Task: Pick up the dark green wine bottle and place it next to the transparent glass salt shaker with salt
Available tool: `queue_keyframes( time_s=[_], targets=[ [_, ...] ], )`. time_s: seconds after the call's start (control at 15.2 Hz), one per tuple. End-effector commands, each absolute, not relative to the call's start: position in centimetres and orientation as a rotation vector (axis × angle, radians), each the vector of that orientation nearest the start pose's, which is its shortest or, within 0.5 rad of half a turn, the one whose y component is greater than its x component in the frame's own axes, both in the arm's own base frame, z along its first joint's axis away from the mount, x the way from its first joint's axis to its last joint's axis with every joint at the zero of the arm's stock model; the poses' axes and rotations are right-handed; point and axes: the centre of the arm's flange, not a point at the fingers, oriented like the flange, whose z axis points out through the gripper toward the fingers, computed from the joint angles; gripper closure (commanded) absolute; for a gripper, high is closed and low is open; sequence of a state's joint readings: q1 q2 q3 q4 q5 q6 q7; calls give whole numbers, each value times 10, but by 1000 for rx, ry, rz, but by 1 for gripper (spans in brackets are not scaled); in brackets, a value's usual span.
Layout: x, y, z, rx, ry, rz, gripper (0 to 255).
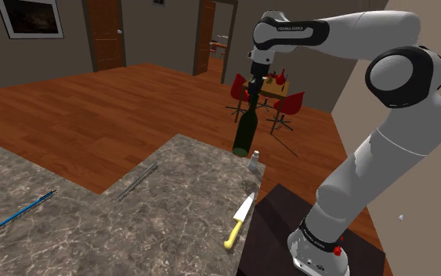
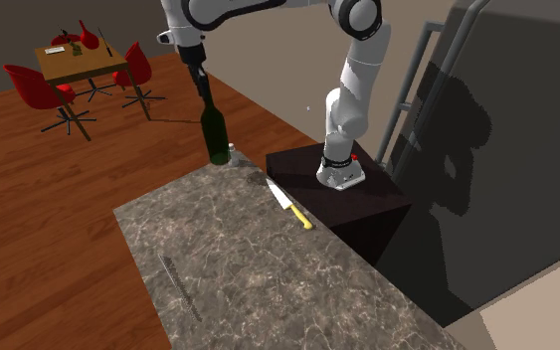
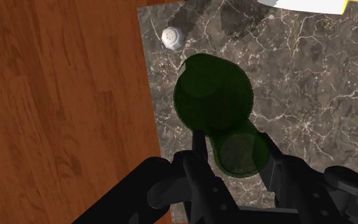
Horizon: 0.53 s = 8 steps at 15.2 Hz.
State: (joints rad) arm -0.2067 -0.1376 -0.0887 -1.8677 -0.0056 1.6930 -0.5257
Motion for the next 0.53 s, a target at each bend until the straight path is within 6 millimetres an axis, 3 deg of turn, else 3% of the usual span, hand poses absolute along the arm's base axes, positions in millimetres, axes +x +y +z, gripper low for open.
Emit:
queue_keyframes(
  time_s=[0.0, 0.46],
  targets=[
    [492, -152, 556, -3100, -361, 48, 255],
    [492, -152, 519, -3100, -361, 48, 255]
  ],
)
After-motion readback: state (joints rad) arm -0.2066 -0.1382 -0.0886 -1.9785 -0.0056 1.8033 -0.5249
